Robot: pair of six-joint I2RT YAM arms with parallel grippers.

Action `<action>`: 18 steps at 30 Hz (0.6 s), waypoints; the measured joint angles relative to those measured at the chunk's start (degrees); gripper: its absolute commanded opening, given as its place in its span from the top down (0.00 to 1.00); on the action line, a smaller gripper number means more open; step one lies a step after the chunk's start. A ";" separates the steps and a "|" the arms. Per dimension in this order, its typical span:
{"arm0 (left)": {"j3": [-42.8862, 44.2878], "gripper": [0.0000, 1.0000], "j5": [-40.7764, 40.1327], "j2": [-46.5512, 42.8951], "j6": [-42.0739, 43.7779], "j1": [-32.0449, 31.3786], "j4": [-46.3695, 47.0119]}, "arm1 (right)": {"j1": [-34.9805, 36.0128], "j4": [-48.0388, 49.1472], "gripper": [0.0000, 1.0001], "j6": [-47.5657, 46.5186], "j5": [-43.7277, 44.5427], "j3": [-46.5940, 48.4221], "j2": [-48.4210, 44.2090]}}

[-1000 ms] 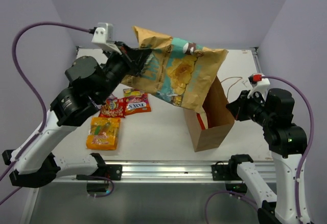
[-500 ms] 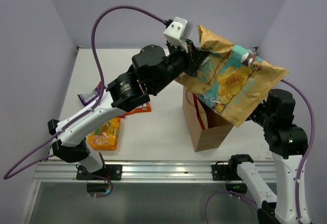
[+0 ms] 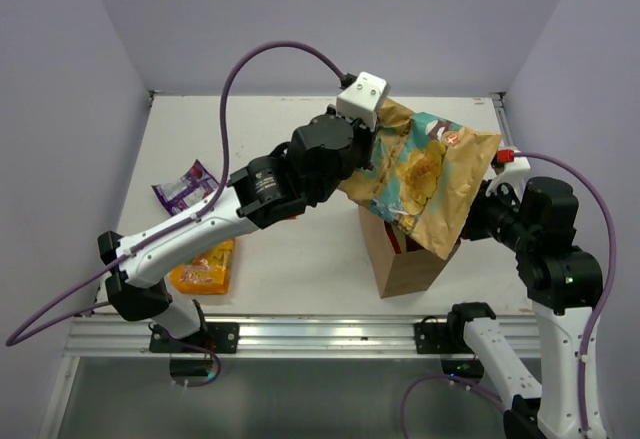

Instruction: Place the snacks into the paper bag

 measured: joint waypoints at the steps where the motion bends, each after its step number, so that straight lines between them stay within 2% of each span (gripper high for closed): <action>1: -0.66 1.00 -1.07 0.00 0.39 0.00 -0.59 | 0.00 -0.02 1.00 0.02 0.00 0.00 0.00; 14: -2.93 1.00 -16.63 -1.27 6.54 0.02 -4.98 | 0.04 -0.26 1.00 -0.35 -0.04 0.00 -0.70; 18: 0.79 1.00 -18.95 -0.96 7.82 0.04 -8.55 | 0.04 -0.26 1.00 -0.39 -0.04 0.00 -0.72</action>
